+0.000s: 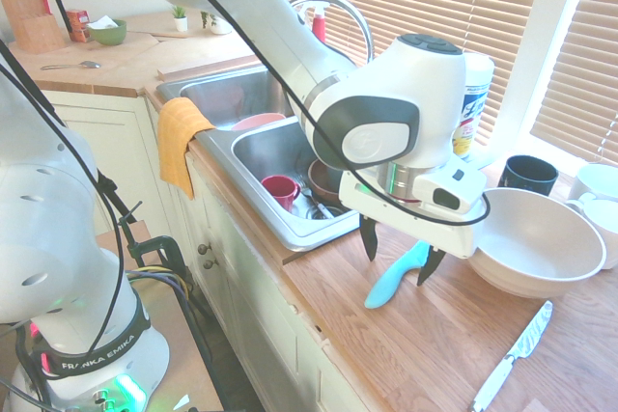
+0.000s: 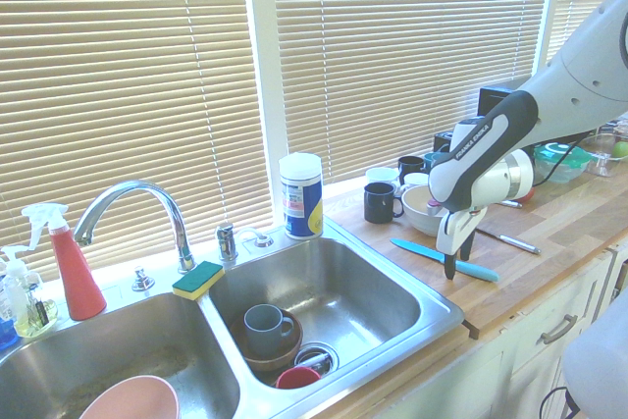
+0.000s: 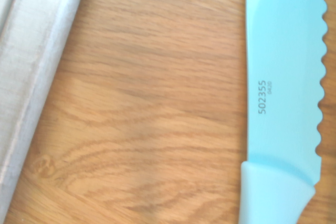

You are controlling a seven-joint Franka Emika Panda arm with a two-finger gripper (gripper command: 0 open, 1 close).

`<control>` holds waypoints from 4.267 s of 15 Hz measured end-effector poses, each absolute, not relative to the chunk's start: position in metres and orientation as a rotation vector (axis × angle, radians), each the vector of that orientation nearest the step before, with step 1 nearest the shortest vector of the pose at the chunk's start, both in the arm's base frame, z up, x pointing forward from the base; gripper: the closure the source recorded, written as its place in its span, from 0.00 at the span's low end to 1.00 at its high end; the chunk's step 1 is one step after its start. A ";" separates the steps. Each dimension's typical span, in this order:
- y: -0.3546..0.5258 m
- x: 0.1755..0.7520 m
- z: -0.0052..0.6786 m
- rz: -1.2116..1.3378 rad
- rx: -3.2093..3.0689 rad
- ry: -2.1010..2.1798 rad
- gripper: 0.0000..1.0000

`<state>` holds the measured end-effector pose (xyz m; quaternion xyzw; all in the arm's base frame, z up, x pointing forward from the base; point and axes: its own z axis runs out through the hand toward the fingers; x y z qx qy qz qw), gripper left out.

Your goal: Put the knife into the sink

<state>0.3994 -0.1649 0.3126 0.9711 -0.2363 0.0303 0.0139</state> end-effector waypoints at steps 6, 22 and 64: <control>-0.163 0.400 0.312 0.097 3.027 -0.744 1.00; -0.166 0.401 0.313 0.118 3.024 -0.769 1.00; 0.089 0.486 0.164 0.194 2.913 -1.286 1.00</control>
